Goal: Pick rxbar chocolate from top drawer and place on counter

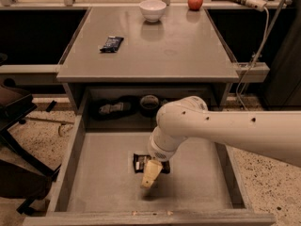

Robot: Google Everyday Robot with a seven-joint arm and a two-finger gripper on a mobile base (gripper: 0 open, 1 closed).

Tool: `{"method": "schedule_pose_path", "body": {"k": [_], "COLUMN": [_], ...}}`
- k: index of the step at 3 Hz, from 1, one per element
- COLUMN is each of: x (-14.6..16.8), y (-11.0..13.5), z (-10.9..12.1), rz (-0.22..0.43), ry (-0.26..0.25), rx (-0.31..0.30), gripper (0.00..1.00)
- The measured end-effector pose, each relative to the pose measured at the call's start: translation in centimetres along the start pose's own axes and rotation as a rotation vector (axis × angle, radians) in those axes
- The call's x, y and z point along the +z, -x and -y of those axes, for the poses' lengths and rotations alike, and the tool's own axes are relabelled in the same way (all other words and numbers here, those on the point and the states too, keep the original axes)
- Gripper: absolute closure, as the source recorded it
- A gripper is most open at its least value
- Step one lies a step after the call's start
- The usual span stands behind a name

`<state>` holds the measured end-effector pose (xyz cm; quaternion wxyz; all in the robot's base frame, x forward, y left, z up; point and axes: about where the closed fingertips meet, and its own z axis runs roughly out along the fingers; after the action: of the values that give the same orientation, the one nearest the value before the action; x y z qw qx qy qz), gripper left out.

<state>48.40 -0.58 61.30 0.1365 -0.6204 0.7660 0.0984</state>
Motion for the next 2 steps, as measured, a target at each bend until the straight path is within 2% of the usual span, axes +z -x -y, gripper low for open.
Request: {"method": "schedule_pose_path", "body": {"k": [1, 2], "x": [1.53, 1.54], "y": [0.35, 0.34], "z": [0.29, 0.29], "rz": [-0.005, -0.005], "ry": [0.047, 0.047], "rx": [0.002, 0.002], "gripper": [0.0, 0.0]}}
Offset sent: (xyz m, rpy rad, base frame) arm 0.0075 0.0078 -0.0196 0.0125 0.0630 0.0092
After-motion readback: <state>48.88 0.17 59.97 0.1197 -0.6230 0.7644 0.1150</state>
